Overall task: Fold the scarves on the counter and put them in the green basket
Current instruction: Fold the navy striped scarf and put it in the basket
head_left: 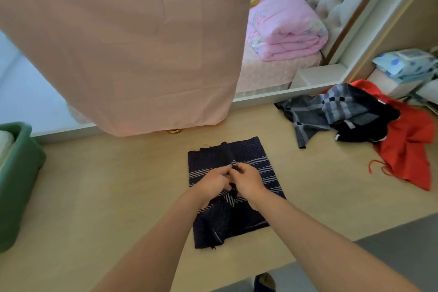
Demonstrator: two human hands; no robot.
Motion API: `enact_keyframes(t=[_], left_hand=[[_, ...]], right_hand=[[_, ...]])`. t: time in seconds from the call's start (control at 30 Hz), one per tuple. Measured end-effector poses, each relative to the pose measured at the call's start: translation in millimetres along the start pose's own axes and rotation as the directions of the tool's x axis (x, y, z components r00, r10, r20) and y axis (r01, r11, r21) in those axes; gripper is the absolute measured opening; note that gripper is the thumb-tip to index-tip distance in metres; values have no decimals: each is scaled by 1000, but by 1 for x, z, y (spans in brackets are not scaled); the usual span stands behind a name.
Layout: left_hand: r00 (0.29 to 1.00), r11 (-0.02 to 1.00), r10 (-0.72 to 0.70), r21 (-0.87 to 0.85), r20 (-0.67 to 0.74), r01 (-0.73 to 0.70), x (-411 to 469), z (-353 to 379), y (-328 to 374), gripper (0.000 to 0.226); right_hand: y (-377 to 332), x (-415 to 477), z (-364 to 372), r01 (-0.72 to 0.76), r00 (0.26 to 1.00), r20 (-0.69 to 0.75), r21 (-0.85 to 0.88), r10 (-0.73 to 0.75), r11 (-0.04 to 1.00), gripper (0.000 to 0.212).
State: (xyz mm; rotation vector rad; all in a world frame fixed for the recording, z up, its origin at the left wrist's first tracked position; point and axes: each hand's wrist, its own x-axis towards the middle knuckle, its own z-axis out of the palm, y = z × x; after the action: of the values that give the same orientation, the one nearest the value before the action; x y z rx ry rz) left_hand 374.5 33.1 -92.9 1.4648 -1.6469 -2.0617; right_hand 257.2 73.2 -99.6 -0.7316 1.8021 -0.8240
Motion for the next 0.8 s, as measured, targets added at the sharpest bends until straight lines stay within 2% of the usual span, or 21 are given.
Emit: enact_keyframes(t=[0.07, 0.13, 0.2, 0.23, 0.3, 0.37, 0.5, 0.63, 0.7, 0.73, 0.8], left_hand=[[998, 1000, -9, -11, -55, 8, 16, 19, 7, 69], [968, 999, 36, 35, -250, -28, 25, 32, 17, 56], [872, 973, 163, 219, -462, -66, 29, 40, 22, 40], [829, 944, 228, 324, -510, -60, 31, 43, 21, 36], [798, 859, 334, 510, -501, -39, 37, 45, 9, 37], [822, 745, 376, 667, -427, 6, 44, 47, -10, 44], [928, 546, 215, 825, -304, 144, 50, 54, -43, 62], [931, 438, 198, 878, -306, 195, 53, 58, -65, 68], [932, 399, 182, 890, -314, 223, 51, 58, -69, 81], [932, 374, 171, 896, -320, 239, 49, 58, -72, 84], [912, 319, 222, 909, -346, 267, 43, 56, -72, 82]], right_hand=[[8, 10, -23, 27, 999, -33, -37, -28, 999, 21], [10, 22, -47, 107, 990, -76, -99, -115, 989, 26], [7, 33, -71, 186, 974, -103, -129, -199, 974, 30], [7, 39, -82, 215, 968, -103, -136, -229, 967, 32], [12, 52, -103, 231, 964, -101, -143, -246, 962, 37], [23, 64, -118, 194, 974, -83, -183, -212, 964, 42], [49, 77, -131, 85, 995, 75, -315, -64, 945, 66], [65, 79, -131, 207, 978, 112, -401, -176, 892, 81], [70, 78, -134, 347, 936, 152, -538, -317, 769, 80], [72, 76, -136, 427, 894, 186, -627, -407, 652, 79], [77, 72, -141, 575, 759, 316, -736, -569, 357, 69]])
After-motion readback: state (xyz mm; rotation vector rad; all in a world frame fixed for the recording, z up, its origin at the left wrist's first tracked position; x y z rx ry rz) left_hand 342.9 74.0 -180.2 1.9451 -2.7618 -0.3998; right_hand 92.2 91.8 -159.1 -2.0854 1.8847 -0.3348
